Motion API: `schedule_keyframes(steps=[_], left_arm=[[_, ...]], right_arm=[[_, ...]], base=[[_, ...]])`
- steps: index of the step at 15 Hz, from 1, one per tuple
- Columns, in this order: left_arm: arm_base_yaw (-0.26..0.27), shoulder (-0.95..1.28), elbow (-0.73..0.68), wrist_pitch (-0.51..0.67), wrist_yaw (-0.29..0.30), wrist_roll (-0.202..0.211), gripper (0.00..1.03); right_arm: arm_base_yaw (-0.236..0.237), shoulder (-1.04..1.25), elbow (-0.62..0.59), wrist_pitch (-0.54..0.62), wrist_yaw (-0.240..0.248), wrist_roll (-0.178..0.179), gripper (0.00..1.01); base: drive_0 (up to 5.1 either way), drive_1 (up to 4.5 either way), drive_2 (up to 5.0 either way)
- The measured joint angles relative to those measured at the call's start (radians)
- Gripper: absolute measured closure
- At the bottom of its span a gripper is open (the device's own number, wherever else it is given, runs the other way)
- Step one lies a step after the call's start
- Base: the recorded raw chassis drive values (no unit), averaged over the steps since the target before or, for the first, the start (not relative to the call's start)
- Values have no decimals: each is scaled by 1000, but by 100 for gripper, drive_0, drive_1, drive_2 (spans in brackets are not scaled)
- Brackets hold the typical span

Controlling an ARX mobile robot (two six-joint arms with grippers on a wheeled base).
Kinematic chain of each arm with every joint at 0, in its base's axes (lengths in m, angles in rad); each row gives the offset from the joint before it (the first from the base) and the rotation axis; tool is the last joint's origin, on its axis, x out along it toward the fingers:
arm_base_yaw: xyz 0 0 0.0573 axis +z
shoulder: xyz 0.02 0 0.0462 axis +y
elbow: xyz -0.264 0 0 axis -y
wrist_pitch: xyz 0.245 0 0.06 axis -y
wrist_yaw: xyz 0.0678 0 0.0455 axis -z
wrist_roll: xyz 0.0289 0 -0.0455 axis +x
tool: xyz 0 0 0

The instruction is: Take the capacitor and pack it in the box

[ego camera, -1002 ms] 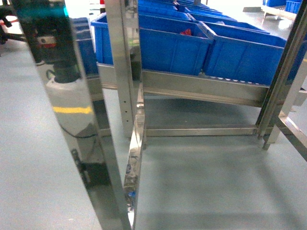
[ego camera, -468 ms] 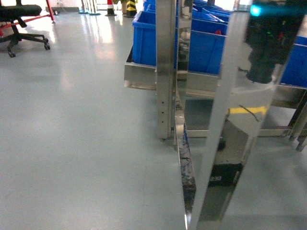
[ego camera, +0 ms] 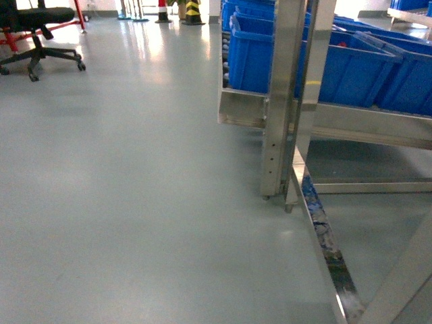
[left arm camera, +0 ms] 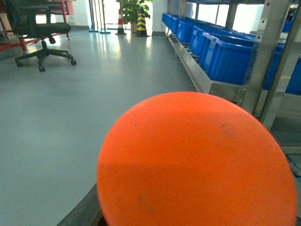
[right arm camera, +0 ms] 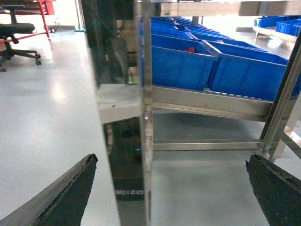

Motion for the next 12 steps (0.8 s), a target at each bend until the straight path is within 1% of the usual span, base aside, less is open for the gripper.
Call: schedule_keyframes(steps=[12], left_arm=[[0,0,0,1,0,0,59]], right_arm=[[0,0,0,1,0,0,3]], base=[[-500,245,245]])
